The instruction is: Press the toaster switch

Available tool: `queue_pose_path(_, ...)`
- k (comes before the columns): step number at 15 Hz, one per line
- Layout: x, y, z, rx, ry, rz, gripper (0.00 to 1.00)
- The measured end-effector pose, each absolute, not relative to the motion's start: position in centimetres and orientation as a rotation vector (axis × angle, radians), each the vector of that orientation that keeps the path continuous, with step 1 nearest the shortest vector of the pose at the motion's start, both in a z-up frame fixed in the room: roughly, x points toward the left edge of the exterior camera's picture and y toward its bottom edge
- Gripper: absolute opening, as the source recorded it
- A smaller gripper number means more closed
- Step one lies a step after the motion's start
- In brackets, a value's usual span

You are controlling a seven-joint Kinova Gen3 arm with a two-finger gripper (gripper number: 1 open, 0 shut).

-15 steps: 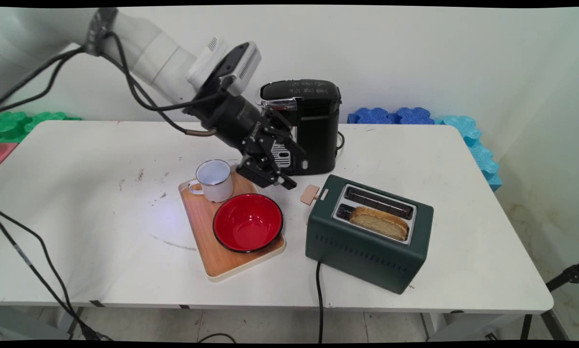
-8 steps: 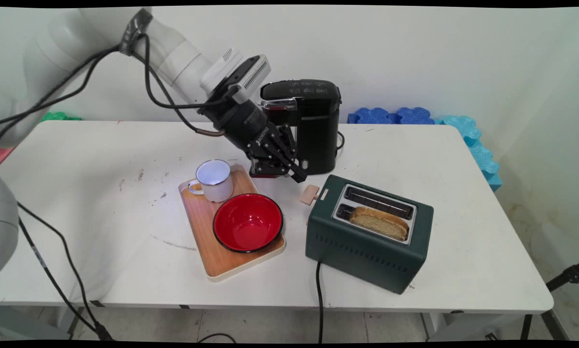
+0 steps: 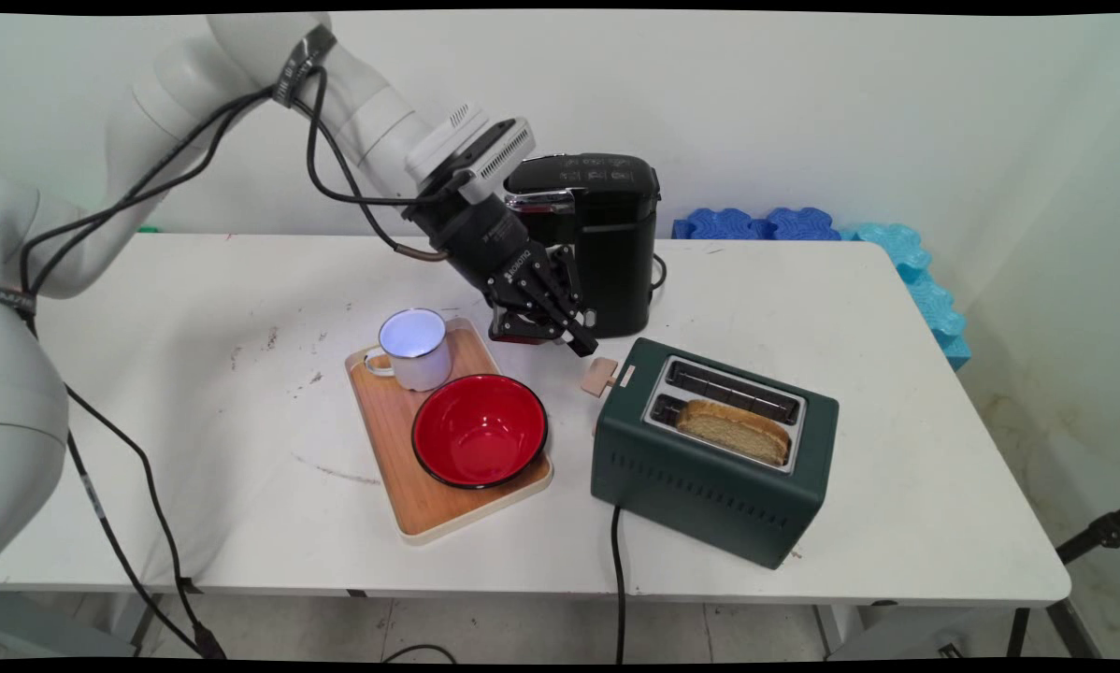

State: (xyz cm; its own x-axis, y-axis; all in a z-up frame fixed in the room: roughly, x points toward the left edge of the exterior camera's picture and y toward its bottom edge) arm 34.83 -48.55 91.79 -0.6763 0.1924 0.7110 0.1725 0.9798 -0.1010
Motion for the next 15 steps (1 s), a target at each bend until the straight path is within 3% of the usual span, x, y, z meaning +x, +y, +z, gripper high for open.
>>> queue_pose_path(15, 33.1, -49.5, 87.4, -0.212, -2.303, -0.043, 0.00)
